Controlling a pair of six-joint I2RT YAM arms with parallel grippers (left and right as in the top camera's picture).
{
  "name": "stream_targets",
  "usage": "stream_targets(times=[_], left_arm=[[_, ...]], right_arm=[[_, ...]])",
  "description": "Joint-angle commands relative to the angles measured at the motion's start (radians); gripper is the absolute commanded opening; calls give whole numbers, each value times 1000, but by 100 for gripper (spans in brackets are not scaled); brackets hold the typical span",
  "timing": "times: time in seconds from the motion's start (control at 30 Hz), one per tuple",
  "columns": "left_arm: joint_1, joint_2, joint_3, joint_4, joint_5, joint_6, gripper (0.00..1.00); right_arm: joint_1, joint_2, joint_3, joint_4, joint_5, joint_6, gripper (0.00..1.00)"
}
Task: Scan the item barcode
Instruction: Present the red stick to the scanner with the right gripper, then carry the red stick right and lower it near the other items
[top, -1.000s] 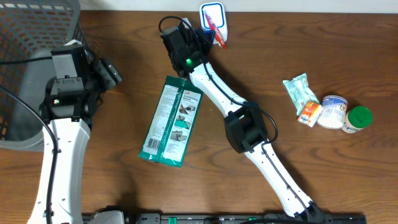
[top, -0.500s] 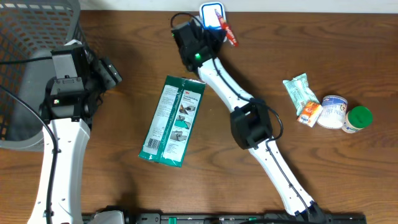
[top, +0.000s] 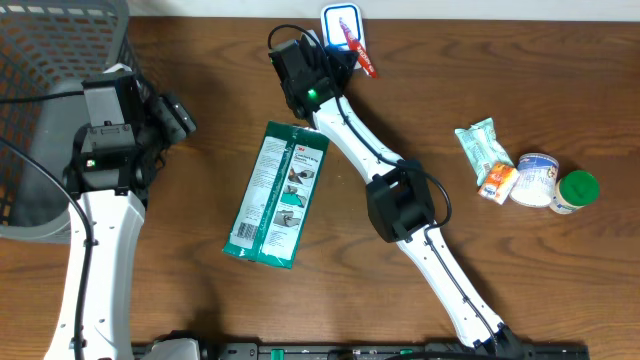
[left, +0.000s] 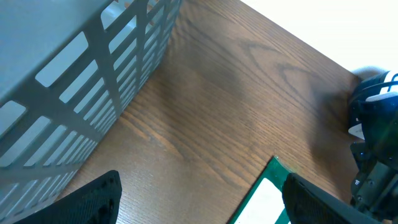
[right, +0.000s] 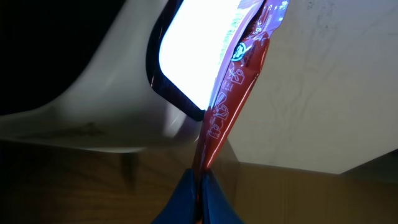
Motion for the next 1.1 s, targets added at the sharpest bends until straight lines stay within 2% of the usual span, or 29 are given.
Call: stream_targets(times=[0.0,0.27,0.37,0.53,0.63,0.73,0.8,0.9,1.07], left_arm=[[4,2,11,-1,-10,2,84],[4,2,11,-1,-10,2,84],[4,2,11,-1,-10,1,84],[4,2,11,-1,-10,2,84],[4,2,11,-1,-10,2,84],[4,2,11,-1,-10,2,84],[4,2,11,-1,-10,2,84],[4,2,11,-1,-10,2,84],[4,2,11,-1,-10,2,84]], right_arm=[[6,3,-6,-8,7,10,1],[2,-5,-6,-7,10,51,1],[-2,-36,-6,-14,14,141,1],[-1,-226,-5,-84,-9,171,1],[-1,-380,-5,-288,-156,296,1],[-10,-549,-5,-567,-459,495,1],[-28,-634,-5,-703,-638,558,1],[-93,-785,-5,-955,-985,567,1],[-201,-906,-14,-1138,-1175,593,1]])
